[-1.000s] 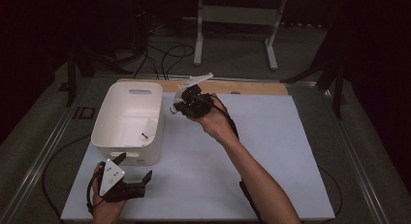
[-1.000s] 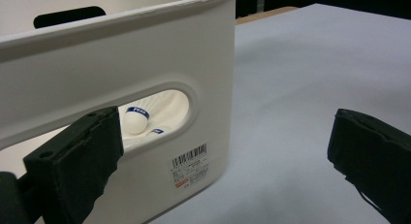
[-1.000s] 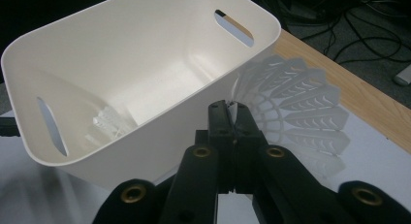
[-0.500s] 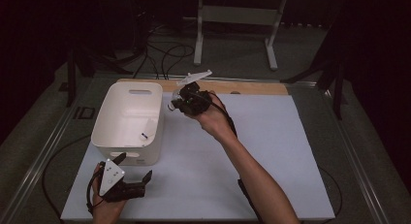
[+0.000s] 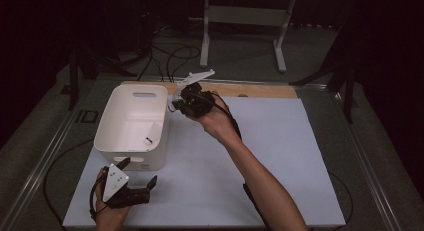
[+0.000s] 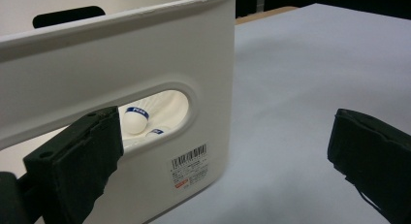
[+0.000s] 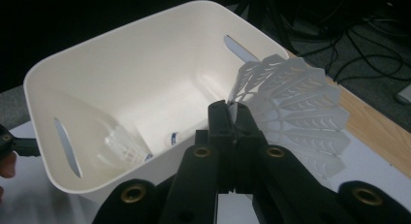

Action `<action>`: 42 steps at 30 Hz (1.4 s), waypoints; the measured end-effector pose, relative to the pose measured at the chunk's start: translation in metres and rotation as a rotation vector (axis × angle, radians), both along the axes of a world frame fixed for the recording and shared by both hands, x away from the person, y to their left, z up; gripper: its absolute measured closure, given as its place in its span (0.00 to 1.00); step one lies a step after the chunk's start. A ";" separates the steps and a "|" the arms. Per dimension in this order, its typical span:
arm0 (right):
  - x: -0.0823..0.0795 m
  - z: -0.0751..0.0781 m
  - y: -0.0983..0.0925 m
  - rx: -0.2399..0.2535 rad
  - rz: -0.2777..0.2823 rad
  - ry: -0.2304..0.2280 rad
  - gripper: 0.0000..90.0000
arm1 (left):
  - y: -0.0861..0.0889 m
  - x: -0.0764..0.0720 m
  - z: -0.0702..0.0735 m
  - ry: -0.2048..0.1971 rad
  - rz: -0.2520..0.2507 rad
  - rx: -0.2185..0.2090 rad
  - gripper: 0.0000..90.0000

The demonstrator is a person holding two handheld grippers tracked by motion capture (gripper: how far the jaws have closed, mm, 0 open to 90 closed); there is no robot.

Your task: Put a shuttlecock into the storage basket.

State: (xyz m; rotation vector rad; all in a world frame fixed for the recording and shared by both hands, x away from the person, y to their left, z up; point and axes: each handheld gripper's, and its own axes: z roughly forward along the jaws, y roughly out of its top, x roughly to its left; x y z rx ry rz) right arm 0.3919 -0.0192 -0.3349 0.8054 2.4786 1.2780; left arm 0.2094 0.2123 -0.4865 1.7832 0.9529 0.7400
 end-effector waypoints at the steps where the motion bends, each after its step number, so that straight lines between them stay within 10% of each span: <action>1: 0.000 0.001 0.001 0.001 0.004 -0.002 1.00 | 0.000 0.000 0.000 0.000 -0.002 0.001 0.00; 42: -0.016 0.005 0.026 0.018 0.156 -0.068 1.00 | 0.000 0.000 0.000 0.001 0.000 0.000 0.00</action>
